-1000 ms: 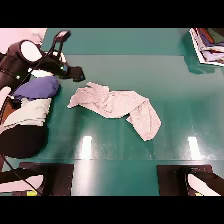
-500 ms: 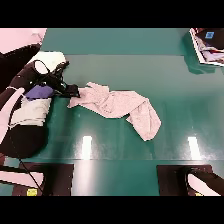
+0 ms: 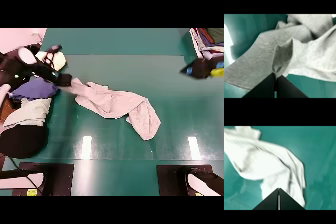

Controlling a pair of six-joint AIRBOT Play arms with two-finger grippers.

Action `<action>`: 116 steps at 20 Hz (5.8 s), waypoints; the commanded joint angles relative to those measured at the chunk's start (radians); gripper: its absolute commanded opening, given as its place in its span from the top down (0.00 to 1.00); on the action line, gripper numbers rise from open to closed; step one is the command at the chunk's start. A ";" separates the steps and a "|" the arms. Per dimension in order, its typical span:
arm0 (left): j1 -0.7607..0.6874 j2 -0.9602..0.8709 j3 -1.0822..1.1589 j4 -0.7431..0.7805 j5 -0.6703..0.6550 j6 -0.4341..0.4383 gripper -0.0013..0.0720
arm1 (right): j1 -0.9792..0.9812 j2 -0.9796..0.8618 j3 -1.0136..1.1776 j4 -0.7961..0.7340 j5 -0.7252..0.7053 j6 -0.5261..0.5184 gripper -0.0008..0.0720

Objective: Fold the shirts.

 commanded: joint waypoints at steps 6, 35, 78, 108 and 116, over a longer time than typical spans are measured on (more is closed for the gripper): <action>0.000 0.135 0.085 0.037 -0.012 -0.003 0.95 | 0.030 -0.118 -0.480 -0.043 -0.204 0.006 0.35; 0.000 0.587 0.668 0.048 0.152 -0.032 0.96 | 0.095 0.150 0.375 0.039 -0.129 -0.075 0.97; -0.346 0.477 -0.708 0.193 0.010 -0.274 0.11 | 0.022 -0.024 -0.229 0.000 -0.173 0.056 0.50; -0.191 0.549 -0.716 0.420 0.049 -0.329 0.95 | -0.106 0.051 -0.270 0.040 -0.027 0.055 0.50; 0.053 0.564 -0.717 0.138 0.118 -0.231 0.95 | -0.338 0.162 -0.831 0.054 -0.031 0.055 0.33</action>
